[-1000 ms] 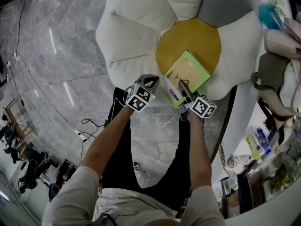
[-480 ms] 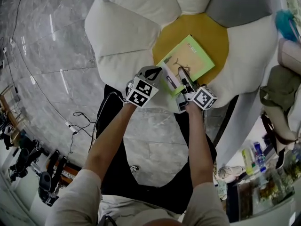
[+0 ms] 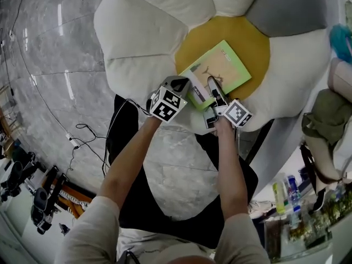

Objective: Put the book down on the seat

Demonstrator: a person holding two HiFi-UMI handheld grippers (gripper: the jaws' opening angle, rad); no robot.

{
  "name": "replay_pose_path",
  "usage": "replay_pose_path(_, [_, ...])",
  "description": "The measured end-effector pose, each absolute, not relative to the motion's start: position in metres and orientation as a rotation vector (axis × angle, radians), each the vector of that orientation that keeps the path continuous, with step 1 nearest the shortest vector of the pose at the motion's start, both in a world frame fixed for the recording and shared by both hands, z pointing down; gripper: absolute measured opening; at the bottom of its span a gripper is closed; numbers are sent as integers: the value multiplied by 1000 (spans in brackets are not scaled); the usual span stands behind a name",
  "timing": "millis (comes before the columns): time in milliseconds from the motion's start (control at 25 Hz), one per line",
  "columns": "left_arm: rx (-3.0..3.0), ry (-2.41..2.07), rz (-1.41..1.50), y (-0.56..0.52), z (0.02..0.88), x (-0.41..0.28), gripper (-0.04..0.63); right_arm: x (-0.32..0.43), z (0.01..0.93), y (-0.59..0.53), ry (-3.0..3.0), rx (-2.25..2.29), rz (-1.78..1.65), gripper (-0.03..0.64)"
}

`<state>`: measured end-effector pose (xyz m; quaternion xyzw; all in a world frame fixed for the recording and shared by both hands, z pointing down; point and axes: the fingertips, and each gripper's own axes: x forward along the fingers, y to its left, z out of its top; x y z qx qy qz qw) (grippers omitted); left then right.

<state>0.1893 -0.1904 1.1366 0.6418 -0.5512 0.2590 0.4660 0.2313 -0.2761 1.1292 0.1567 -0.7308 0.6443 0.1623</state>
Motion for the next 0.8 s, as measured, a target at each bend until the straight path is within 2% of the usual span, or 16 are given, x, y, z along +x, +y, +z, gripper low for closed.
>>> replay_pose_path(280, [1513, -1366, 640, -194, 1141, 185, 9, 246, 1129, -270, -2024, 385, 1811, 141])
replay_pose_path(480, [1470, -1369, 649, -193, 1144, 187, 9, 286, 1125, -269, -1948, 436, 1799, 167])
replay_pose_path(680, [1421, -1294, 649, -192, 1136, 191, 9, 338, 1118, -269, -1851, 580, 1695, 166])
replay_pose_path(800, [1472, -1248, 691, -192, 1113, 189, 8, 342, 1094, -266, -1850, 616, 1655, 166])
